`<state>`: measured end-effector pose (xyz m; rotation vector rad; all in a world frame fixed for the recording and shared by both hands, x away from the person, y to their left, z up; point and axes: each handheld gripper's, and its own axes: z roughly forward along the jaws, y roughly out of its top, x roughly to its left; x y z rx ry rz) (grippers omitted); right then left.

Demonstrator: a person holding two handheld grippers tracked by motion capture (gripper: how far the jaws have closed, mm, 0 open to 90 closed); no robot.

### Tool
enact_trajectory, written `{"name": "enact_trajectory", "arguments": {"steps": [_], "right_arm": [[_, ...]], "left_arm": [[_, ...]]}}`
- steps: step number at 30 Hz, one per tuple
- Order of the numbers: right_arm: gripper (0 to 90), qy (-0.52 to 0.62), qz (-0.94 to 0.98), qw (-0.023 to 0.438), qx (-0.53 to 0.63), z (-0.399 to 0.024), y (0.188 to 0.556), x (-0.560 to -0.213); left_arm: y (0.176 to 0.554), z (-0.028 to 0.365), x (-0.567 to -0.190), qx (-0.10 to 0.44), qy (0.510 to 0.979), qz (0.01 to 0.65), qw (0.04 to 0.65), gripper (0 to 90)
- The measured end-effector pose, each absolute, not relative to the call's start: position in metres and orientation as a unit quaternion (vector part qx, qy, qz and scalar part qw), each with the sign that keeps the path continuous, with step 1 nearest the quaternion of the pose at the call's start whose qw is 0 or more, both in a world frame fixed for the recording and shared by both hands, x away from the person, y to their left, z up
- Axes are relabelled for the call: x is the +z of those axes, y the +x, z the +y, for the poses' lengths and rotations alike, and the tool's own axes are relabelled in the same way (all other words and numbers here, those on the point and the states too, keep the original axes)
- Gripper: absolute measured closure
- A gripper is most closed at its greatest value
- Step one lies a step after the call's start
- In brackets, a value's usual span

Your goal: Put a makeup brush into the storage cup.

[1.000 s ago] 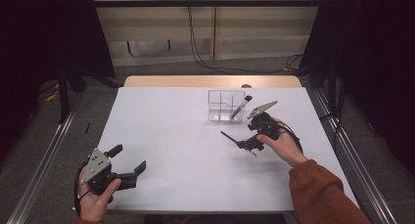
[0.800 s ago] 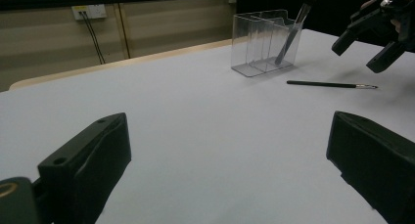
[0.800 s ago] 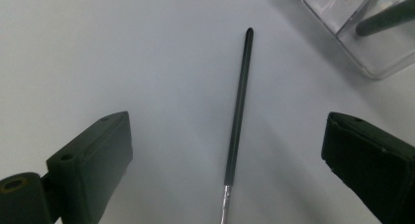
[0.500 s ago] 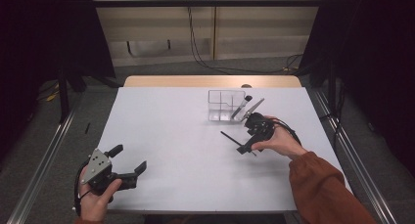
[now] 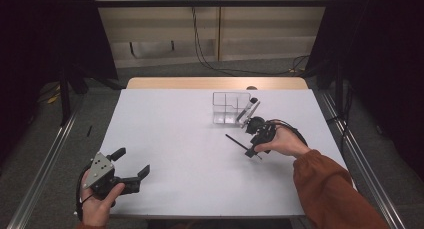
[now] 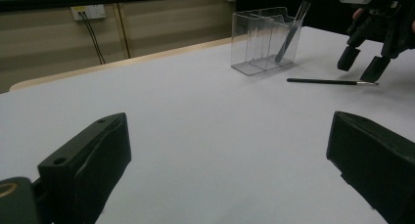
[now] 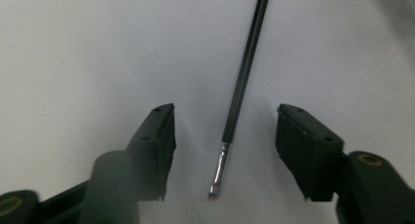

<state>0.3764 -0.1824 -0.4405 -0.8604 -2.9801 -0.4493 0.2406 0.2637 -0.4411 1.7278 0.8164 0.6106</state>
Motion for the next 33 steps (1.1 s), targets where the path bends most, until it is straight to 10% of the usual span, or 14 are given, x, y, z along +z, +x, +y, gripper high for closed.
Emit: {"name": "enact_trajectory", "arguments": {"steps": [33], "right_arm": [[86.3, -0.285, -0.956, 0.007, -0.066, -0.169, 0.382, -0.450]], "left_arm": [[0.241, 0.262, -0.442, 0.257, 0.732, 0.340, 0.532, 2.8]]}}
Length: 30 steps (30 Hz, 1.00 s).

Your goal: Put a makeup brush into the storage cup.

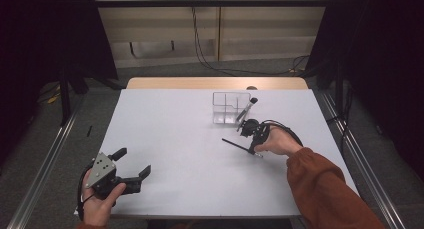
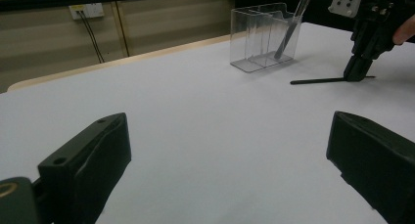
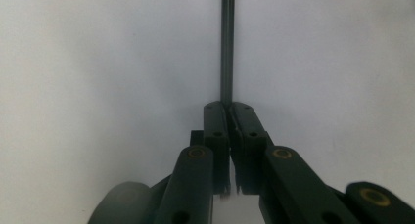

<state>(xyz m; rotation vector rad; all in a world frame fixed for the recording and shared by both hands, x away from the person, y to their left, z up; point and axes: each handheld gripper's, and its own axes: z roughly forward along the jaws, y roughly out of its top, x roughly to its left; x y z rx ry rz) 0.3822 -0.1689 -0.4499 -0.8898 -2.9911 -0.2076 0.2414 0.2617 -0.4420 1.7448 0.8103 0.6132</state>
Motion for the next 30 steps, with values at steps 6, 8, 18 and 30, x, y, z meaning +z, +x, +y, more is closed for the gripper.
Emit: {"name": "enact_trajectory", "arguments": {"steps": [6, 8, 18, 30], "right_arm": [[86.3, -0.283, -0.957, 0.006, -0.067, -0.169, 0.382, -0.450], [86.4, -0.286, -0.956, 0.005, -0.071, -0.170, 0.381, -0.450], [86.4, -0.302, -0.949, 0.004, -0.087, -0.175, 0.379, -0.449], [86.3, -0.321, -0.931, -0.006, -0.174, -0.193, 0.372, -0.437]], "left_arm": [[0.241, 0.262, -0.442, 0.258, 0.731, 0.341, 0.532, 2.8], [0.241, 0.262, -0.442, 0.258, 0.732, 0.340, 0.532, 2.8], [0.241, 0.262, -0.442, 0.259, 0.731, 0.340, 0.533, 2.8], [0.241, 0.263, -0.441, 0.261, 0.729, 0.340, 0.534, 2.8]]}}
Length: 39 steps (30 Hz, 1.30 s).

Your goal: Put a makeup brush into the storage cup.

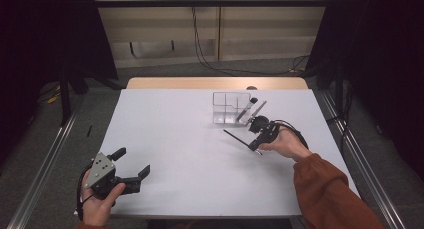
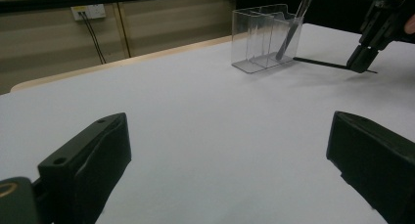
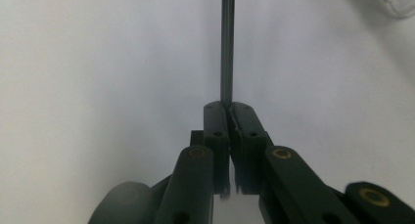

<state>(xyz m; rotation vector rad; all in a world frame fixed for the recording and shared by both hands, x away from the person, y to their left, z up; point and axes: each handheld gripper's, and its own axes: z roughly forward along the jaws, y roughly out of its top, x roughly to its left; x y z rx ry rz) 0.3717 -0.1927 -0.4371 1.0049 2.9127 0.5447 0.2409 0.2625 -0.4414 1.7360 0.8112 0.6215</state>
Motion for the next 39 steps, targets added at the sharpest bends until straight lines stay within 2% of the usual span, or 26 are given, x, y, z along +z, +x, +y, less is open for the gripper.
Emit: {"name": "enact_trajectory", "arguments": {"steps": [15, 28, 39], "right_arm": [[86.4, 0.323, 0.890, 0.052, 0.317, -0.212, 0.361, -0.424], [86.3, 0.321, 0.848, 0.072, 0.416, -0.222, 0.351, -0.427], [86.3, 0.319, 0.811, 0.070, 0.486, -0.233, 0.347, -0.426]], "left_arm": [[0.240, 0.262, -0.441, 0.261, 0.733, 0.334, 0.533, 2.8], [0.240, 0.262, -0.441, 0.261, 0.733, 0.334, 0.533, 2.8], [0.240, 0.261, -0.440, 0.261, 0.731, 0.335, 0.534, 2.8]]}}
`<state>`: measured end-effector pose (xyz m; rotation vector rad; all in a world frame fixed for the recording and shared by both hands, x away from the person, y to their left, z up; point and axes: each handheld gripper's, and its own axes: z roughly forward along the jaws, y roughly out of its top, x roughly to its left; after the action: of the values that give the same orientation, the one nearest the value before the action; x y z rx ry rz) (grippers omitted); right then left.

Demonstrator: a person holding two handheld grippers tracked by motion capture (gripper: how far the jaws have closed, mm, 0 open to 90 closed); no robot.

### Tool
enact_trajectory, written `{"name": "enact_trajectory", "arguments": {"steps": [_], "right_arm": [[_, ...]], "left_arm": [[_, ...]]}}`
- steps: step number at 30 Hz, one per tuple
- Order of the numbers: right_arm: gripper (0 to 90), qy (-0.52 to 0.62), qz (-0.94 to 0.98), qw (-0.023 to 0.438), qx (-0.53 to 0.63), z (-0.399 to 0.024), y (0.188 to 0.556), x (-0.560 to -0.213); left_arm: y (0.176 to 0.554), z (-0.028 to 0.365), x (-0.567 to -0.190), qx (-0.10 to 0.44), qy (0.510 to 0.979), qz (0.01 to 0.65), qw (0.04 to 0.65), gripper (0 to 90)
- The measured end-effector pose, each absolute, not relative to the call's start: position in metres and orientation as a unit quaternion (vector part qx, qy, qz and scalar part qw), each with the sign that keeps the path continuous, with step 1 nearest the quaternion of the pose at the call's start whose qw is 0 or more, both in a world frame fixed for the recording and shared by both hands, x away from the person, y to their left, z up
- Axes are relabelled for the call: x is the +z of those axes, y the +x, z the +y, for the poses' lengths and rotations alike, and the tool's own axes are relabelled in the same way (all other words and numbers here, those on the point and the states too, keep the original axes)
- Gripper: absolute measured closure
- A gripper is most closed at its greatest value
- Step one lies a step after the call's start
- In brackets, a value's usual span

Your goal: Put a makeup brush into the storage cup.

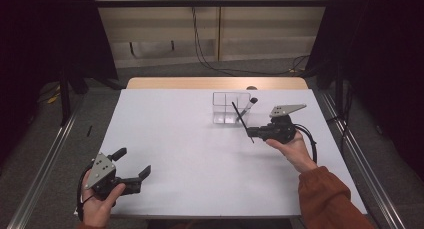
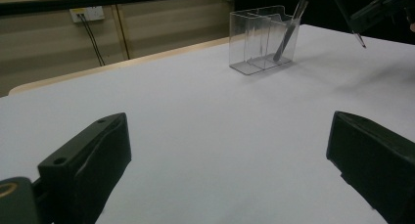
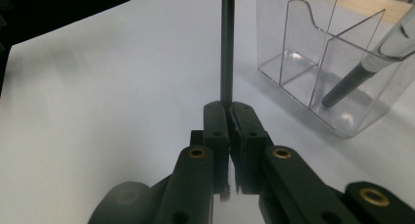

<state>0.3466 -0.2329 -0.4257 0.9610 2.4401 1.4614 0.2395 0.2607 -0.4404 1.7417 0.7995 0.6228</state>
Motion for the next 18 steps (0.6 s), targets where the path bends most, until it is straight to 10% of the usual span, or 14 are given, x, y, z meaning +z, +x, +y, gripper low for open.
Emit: {"name": "enact_trajectory", "arguments": {"steps": [18], "right_arm": [[86.3, 0.254, 0.833, 0.037, 0.490, -0.208, 0.332, -0.420]], "left_arm": [[0.242, 0.249, -0.435, 0.233, 0.740, 0.315, 0.547, 2.4]]}}
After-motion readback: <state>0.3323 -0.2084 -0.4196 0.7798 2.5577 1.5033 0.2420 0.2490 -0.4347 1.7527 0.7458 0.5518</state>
